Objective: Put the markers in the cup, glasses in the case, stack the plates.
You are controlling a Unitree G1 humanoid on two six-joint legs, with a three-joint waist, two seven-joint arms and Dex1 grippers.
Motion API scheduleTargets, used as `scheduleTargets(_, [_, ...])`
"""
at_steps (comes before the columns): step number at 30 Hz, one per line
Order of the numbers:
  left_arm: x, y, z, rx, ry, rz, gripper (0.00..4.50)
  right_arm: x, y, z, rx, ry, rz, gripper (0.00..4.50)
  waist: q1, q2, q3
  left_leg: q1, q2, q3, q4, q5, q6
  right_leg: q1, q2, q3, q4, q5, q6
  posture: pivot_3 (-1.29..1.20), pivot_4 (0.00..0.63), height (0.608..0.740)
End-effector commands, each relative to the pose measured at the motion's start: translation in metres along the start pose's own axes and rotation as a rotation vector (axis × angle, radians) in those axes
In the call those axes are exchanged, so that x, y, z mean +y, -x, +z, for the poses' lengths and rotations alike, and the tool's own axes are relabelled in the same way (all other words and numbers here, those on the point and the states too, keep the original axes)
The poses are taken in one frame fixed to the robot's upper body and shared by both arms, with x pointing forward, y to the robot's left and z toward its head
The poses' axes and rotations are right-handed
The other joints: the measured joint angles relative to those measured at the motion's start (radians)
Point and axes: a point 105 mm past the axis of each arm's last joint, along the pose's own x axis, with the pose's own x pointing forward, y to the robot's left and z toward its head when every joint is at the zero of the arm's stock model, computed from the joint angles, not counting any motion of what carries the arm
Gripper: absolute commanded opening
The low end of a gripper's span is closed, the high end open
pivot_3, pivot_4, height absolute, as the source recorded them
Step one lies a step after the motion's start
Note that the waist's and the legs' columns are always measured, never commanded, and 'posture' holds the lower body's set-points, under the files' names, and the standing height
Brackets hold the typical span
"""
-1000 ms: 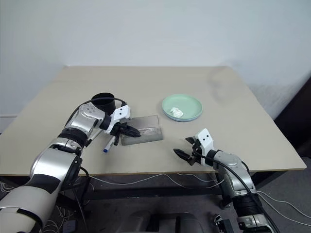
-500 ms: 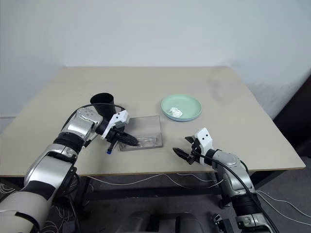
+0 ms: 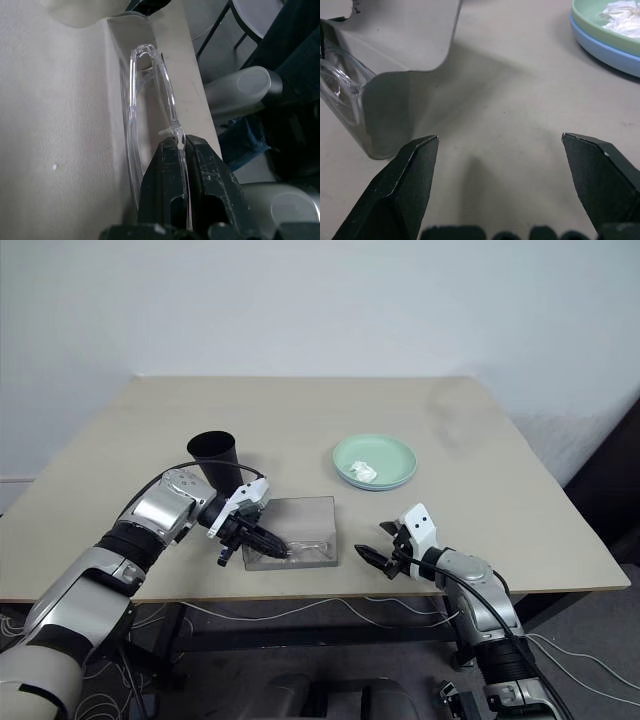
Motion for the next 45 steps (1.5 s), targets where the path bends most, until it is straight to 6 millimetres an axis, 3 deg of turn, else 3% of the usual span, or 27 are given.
scheduleTargets(1, [0.014, 0.006, 0.010, -0.003, -0.078, 0.086, 0.04, -0.003, -0.001, 0.017, -0.047, 0.040, -0.004, 4.29, 0.001, 0.000, 0.000, 0.000, 0.000, 0.000, 0.000, 0.000, 0.000, 0.000, 0.000, 0.000, 0.000, 0.000, 0.000, 0.00, 0.000, 0.740])
scheduleTargets(6, [0.022, 0.007, 0.007, 0.035, -0.126, 0.121, 0.04, -0.003, -0.002, 0.017, -0.046, 0.039, -0.003, 4.29, 0.001, 0.000, 0.000, 0.000, 0.000, 0.000, 0.000, 0.000, 0.000, 0.000, 0.000, 0.000, 0.000, 0.000, 0.000, 0.00, 0.000, 0.740])
scheduleTargets(7, [0.022, 0.006, 0.008, 0.028, -0.127, 0.121, 0.24, -0.003, -0.002, 0.017, -0.046, 0.039, -0.003, 4.29, 0.001, 0.000, 0.000, 0.000, 0.000, 0.000, 0.000, 0.000, 0.000, 0.000, 0.000, 0.000, 0.000, 0.000, 0.000, 0.00, 0.000, 0.740])
scheduleTargets(9, [0.023, 0.006, 0.012, 0.011, -0.124, 0.118, 0.68, -0.003, -0.002, 0.016, -0.046, 0.038, -0.002, 4.29, 0.000, 0.000, 0.000, 0.000, 0.000, 0.000, 0.000, 0.000, 0.000, 0.000, 0.000, 0.000, 0.000, 0.000, 0.000, 0.00, 0.000, 0.740])
scheduleTargets(15, [0.028, 0.012, 0.025, -0.038, -0.144, 0.145, 2.74, -0.002, -0.003, 0.017, -0.048, 0.037, -0.002, 4.29, 0.000, 0.000, 0.000, 0.000, 0.000, 0.000, 0.000, 0.000, 0.000, 0.000, 0.000, 0.000, 0.000, 0.000, 0.000, 0.00, 0.000, 0.740])
scheduleTargets(20, [0.036, 0.026, 0.040, -0.069, -0.194, 0.226, 2.74, -0.001, -0.003, 0.017, -0.049, 0.038, -0.001, 4.29, 0.001, 0.000, 0.000, 0.000, 0.000, 0.000, 0.000, 0.000, 0.000, 0.000, 0.000, 0.000, 0.000, 0.000, 0.000, 0.00, 0.000, 0.740])
scheduleTargets(24, [0.055, 0.041, 0.062, -0.124, -0.254, 0.408, 2.74, -0.001, -0.005, 0.018, -0.052, 0.039, 0.002, 4.29, 0.001, 0.000, 0.000, 0.000, 0.000, 0.000, 0.000, 0.000, 0.000, 0.000, 0.000, 0.000, 0.000, 0.000, 0.000, 0.00, 0.000, 0.740])
scheduleTargets(27, [0.071, 0.051, 0.063, -0.078, -0.306, 0.570, 2.57, -0.001, -0.006, 0.021, -0.058, 0.044, 0.007, 4.29, 0.001, 0.000, 0.000, 0.000, 0.000, 0.000, 0.000, 0.000, 0.000, 0.000, 0.000, 0.000, 0.000, 0.000, 0.000, 0.00, 0.000, 0.740])
scheduleTargets(30, [0.080, 0.053, 0.056, 0.006, -0.367, 0.664, 1.85, -0.002, -0.005, 0.025, -0.069, 0.054, 0.009, 4.29, 0.001, 0.000, 0.000, 0.000, 0.000, 0.000, 0.000, 0.000, 0.000, 0.000, 0.000, 0.000, 0.000, 0.000, 0.001, 0.00, 0.000, 0.740])
scheduleTargets(34, [0.087, 0.042, 0.034, 0.185, -0.444, 0.697, 0.38, -0.005, -0.003, 0.035, -0.092, 0.079, 0.003, 4.29, 0.001, 0.000, 0.000, 0.000, 0.000, 0.000, 0.000, 0.000, 0.000, 0.000, 0.000, 0.000, 0.000, 0.001, 0.001, 0.00, 0.000, 0.740])
scheduleTargets(45, [0.083, 0.012, -0.005, 0.341, -0.461, 0.602, 0.38, -0.004, -0.001, 0.041, -0.108, 0.093, 0.003, 4.29, 0.005, 0.000, 0.000, 0.000, -0.001, 0.000, 0.001, 0.000, 0.000, 0.000, 0.000, 0.000, 0.000, 0.001, 0.001, 0.00, 0.000, 0.740])
